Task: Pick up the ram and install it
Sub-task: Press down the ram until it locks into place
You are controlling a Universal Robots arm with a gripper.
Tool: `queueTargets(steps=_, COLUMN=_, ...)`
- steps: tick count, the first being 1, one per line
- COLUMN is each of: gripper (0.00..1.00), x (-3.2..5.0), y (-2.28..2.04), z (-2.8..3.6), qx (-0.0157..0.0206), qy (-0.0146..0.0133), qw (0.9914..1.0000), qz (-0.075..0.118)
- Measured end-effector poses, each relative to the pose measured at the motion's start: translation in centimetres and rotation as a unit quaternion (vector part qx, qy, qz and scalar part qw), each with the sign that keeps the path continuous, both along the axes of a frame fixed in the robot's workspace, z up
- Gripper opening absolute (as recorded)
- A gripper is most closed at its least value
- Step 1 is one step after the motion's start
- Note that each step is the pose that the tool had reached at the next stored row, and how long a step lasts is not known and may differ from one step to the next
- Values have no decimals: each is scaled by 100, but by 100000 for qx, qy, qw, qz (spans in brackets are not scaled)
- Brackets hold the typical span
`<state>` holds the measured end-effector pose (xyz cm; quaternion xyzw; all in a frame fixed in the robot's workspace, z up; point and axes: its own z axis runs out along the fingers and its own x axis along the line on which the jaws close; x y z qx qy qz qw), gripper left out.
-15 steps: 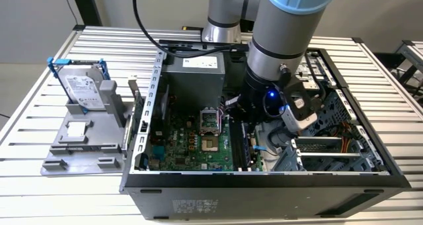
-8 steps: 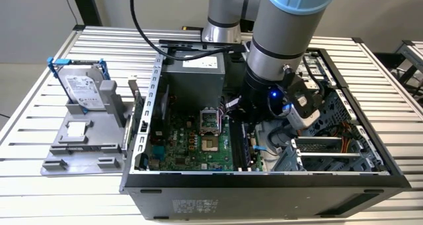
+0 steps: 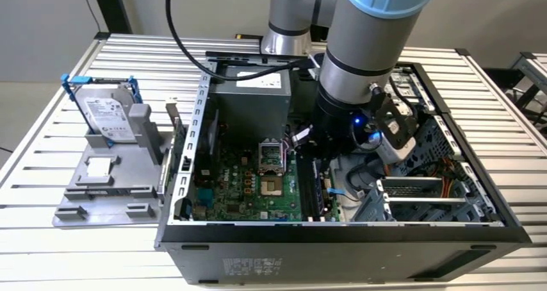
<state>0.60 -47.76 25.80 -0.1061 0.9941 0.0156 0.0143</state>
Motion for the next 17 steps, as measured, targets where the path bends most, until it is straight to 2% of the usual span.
queueTargets(steps=5, gripper=0, x=0, y=1, z=2, qx=-6, qy=-14, qw=99947, qz=3266)
queueTargets(steps=9, gripper=0, x=0, y=2, z=2, qx=-4, qy=-35, qw=99822, qz=5956)
queueTargets(steps=12, gripper=0, x=0, y=2, z=2, qx=-7, qy=-35, qw=99654, qz=8315)
queueTargets(steps=17, gripper=0, x=1, y=2, z=2, qx=-2, qy=-34, qw=99259, qz=12153)
